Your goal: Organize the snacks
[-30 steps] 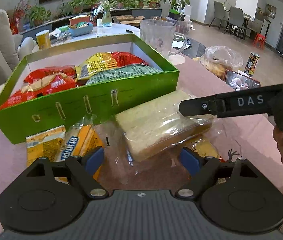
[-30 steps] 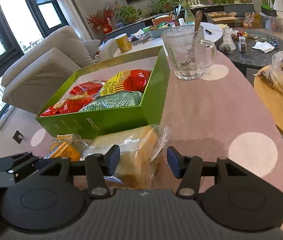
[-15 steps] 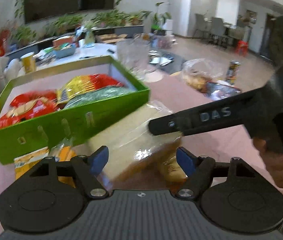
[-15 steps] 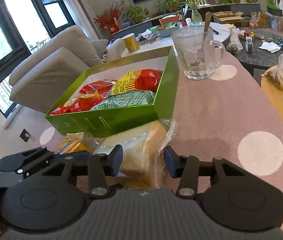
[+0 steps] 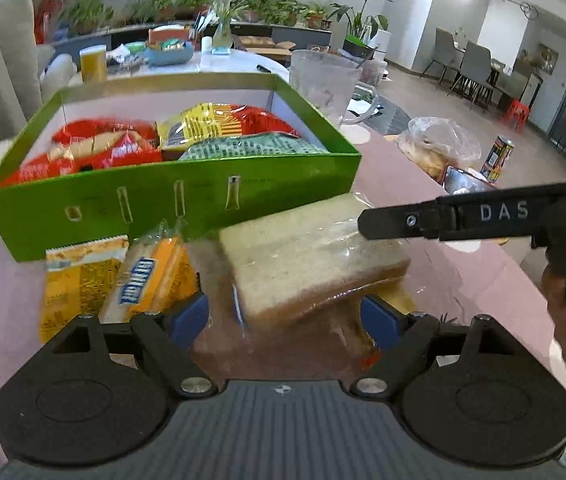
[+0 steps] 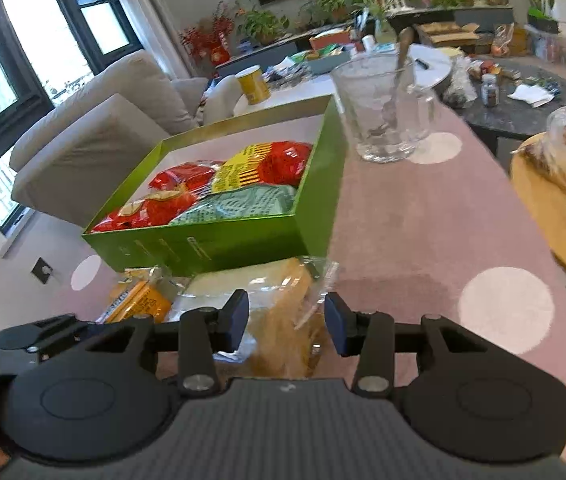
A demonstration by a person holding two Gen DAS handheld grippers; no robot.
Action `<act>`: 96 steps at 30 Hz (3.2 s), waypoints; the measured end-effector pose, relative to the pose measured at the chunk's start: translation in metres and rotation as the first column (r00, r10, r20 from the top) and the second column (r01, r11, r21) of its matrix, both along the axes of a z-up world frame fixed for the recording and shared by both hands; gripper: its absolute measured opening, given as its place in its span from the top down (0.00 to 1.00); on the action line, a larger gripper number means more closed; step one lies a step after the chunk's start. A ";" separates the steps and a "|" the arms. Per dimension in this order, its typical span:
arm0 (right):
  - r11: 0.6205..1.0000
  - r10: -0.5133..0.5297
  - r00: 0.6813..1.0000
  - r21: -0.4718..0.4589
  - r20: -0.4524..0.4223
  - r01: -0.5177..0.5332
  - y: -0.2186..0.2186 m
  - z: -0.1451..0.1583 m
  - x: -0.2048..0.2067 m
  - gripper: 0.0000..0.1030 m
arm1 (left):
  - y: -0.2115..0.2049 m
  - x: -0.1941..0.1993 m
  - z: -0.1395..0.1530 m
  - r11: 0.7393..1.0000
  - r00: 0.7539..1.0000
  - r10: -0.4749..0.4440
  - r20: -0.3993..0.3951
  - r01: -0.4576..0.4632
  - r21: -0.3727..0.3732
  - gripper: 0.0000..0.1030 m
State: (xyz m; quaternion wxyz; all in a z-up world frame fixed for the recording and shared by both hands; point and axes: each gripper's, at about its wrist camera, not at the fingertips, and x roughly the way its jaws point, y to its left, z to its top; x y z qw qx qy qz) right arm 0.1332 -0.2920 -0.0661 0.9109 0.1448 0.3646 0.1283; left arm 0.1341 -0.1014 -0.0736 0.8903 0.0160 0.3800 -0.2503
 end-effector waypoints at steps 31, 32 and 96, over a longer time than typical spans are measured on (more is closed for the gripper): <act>0.999 -0.035 0.999 0.000 -0.038 0.035 0.023 0.002 0.008 0.55 | 0.056 -0.047 -0.002 0.996 0.999 0.017 -0.044 -0.020 -0.091 0.23; 0.999 -0.032 0.999 0.000 -0.026 0.032 0.023 0.002 0.011 0.55 | 0.056 -0.046 -0.005 0.996 0.998 0.023 -0.057 -0.027 -0.087 0.23; 0.979 0.176 0.970 0.077 0.168 -0.191 0.053 0.078 -0.035 0.64 | 0.045 -0.047 0.090 0.997 0.972 -0.004 0.234 0.021 -0.072 0.48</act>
